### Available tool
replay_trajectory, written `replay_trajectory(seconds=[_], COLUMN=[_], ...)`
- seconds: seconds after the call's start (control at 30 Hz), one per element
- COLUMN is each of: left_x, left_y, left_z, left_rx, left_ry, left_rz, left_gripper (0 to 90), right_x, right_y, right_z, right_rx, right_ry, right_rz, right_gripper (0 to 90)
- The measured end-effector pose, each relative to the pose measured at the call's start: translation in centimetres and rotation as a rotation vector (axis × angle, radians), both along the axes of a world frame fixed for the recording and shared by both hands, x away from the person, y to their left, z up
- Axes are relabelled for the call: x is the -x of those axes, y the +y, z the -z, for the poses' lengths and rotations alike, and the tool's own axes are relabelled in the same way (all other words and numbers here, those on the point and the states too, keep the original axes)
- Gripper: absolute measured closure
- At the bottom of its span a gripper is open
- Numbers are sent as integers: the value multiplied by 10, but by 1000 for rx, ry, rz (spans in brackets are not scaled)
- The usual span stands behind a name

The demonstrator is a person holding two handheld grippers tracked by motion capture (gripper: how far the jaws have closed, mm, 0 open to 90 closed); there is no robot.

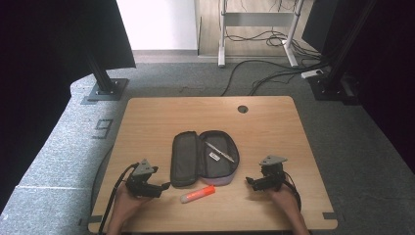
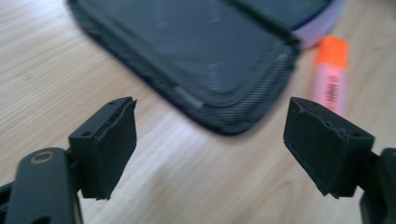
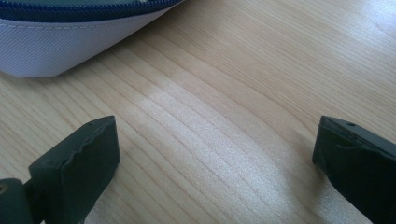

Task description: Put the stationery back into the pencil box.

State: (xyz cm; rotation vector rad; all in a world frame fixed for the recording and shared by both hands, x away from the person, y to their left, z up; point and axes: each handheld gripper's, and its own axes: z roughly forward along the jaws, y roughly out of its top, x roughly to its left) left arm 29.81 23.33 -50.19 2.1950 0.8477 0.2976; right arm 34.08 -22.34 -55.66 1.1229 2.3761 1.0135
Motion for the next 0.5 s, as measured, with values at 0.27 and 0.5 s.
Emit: replay_trajectory(seconds=[0.27,0.5], left_x=[12,19], left_y=[-16,-33], left_z=[-11,-13], left_rx=[51,72], left_ry=[-1,-7], left_rz=[104,185], left_gripper=[242,272], right_x=[0,0], right_y=[0,0], right_z=[0,0], right_rx=[0,0], right_ry=[0,1], right_rz=[0,0], right_gripper=[3,3])
